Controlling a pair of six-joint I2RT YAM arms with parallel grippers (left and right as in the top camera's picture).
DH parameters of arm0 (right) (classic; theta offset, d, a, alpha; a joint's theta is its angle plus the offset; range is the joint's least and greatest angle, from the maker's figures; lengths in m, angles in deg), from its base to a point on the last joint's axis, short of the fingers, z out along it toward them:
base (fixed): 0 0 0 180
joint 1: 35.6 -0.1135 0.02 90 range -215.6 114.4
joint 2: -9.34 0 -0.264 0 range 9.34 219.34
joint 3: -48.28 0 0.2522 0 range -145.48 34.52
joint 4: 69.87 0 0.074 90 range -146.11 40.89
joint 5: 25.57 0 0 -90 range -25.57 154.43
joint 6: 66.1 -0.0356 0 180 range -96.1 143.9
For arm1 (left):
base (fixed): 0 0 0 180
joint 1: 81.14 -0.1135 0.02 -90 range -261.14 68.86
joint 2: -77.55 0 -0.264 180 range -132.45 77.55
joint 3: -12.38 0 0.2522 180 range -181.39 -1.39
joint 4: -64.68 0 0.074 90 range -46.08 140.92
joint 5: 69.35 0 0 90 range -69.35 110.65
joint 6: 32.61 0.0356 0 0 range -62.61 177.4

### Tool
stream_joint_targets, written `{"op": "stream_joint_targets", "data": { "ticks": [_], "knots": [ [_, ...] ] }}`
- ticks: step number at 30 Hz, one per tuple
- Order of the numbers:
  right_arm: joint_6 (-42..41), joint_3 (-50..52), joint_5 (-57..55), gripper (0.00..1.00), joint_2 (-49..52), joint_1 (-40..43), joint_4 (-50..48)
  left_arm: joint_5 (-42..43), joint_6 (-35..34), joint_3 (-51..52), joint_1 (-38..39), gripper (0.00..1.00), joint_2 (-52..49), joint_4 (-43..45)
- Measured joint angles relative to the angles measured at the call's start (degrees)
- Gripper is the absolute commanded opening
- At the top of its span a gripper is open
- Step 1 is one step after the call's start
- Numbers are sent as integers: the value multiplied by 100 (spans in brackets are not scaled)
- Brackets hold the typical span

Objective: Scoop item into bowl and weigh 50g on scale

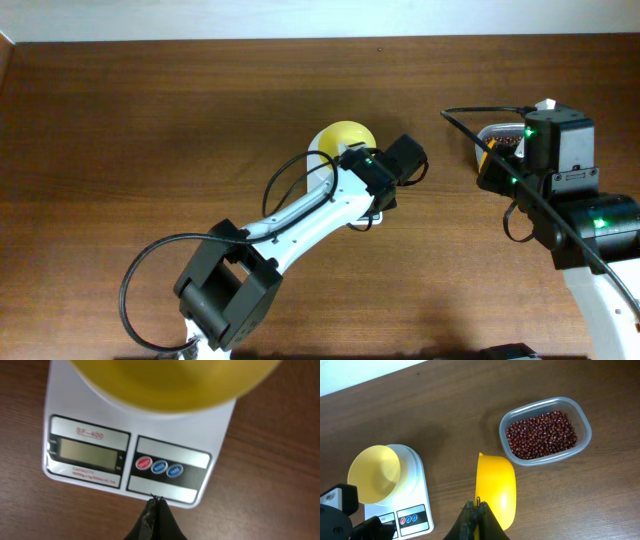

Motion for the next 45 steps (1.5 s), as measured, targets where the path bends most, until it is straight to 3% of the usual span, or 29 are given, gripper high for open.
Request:
{"op": "stream_joint_targets", "data": {
  "ticks": [11,45],
  "knots": [
    [4,0,9,4,11,2,111,-256,-542,299,0,0,-7,4],
    [24,0,4,4,22,2,431,-538,-555,326,0,0,-380,511]
  ]
}}
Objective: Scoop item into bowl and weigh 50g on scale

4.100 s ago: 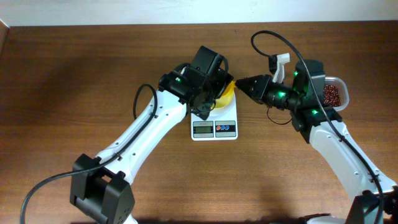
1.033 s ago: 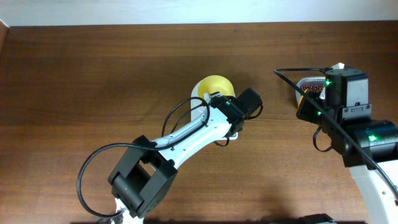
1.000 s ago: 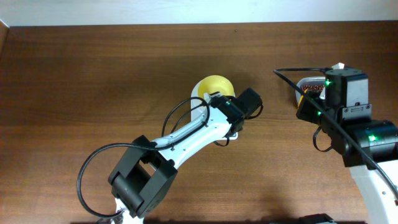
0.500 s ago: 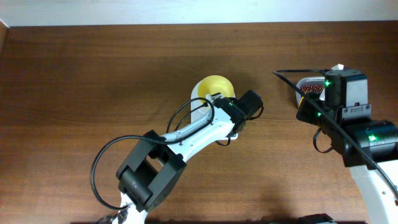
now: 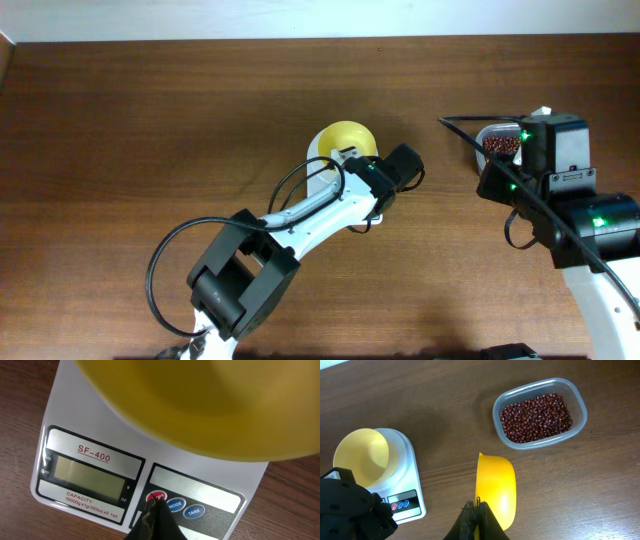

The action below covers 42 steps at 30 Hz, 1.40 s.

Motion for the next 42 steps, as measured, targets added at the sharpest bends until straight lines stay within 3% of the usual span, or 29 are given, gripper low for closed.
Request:
{"op": "stream_joint_targets", "data": {
  "ticks": [32,42],
  "knots": [
    [-2,0,0,4,0,-2,2,-81,0,-2,20,0,-289,101],
    [2,0,-2,4,0,0,-155,-57,0,0,20,0,-85,-345]
  ]
}}
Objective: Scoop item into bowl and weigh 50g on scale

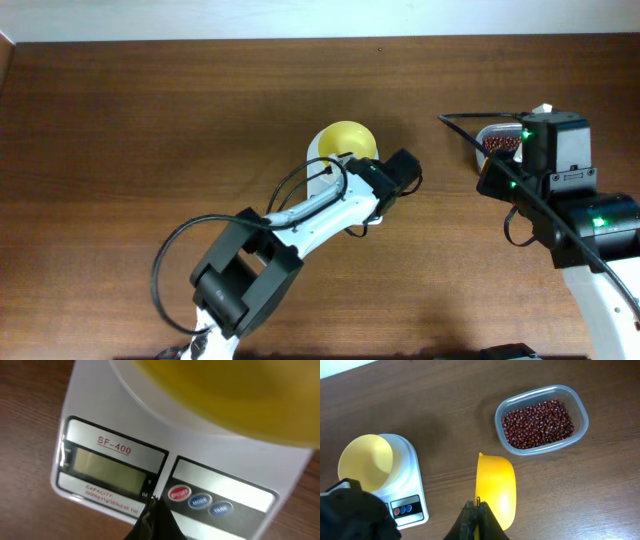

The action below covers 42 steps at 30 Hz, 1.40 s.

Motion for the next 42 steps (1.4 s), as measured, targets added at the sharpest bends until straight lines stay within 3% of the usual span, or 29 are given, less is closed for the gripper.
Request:
{"op": "stream_joint_targets", "data": {
  "ticks": [18,19,20,22,29,31,32,33,37,42],
  "knots": [
    [125,-2,-4,4,0,-2,0,83,28,0,-234,0,612,-992],
    [122,-2,-24,4,0,0,0,90,118,0,-319,16,732,-1034],
    [127,-2,-59,4,0,0,0,94,254,0,-439,52,887,-1060],
    [131,-2,-122,4,0,0,0,125,686,0,-706,99,1207,-1071],
    [612,-2,-299,4,0,-2,-162,374,2752,0,-1764,99,2256,-1075],
    [977,-4,-304,4,11,-2,-348,876,3681,0,-2031,99,2452,-1150],
    [1187,-4,-317,4,37,0,-485,1331,4474,0,-2142,89,2555,-1331],
    [1384,-4,-321,4,79,0,-610,1587,5108,0,-2173,99,2605,-1401],
    [2013,-4,-203,4,341,555,-1196,1978,7359,0,-2166,99,2618,-1462],
    [2179,-4,1235,4,634,2063,-1510,1930,8234,2,-2282,99,2618,-1169]
  ]
}}
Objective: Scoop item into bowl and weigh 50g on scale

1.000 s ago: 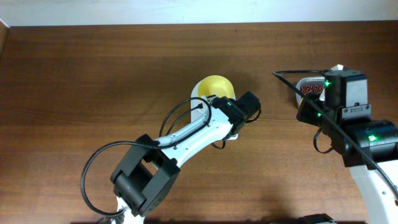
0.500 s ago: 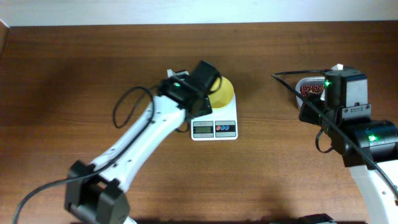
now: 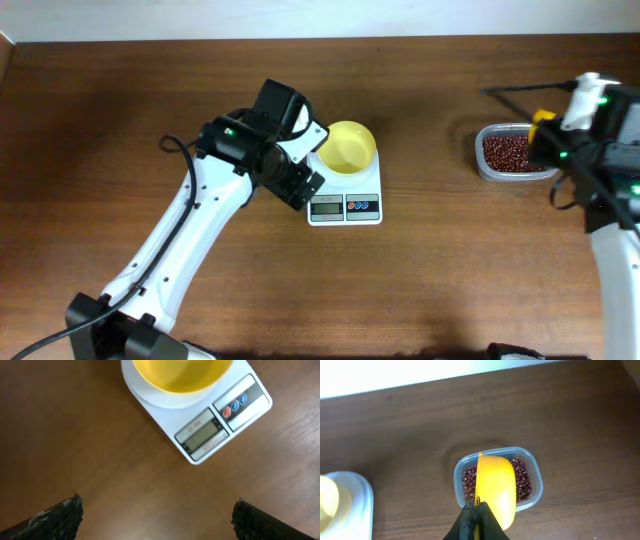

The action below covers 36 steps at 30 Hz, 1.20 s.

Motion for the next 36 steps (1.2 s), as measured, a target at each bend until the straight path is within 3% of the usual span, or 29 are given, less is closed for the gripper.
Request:
{"op": "stream_joint_targets", "data": {
  "ticks": [6,23,27,36],
  "knots": [
    [9,0,787,4,306,822,245,-107,142,2,-114,99,0,162],
    [111,0,1040,4,1453,820,264,-129,160,2,-116,99,0,160],
    [127,0,1075,4,1471,820,-262,-129,162,2,-116,99,0,157],
    [476,0,1095,4,1471,820,-369,-129,162,2,-116,99,0,157]
  ]
}}
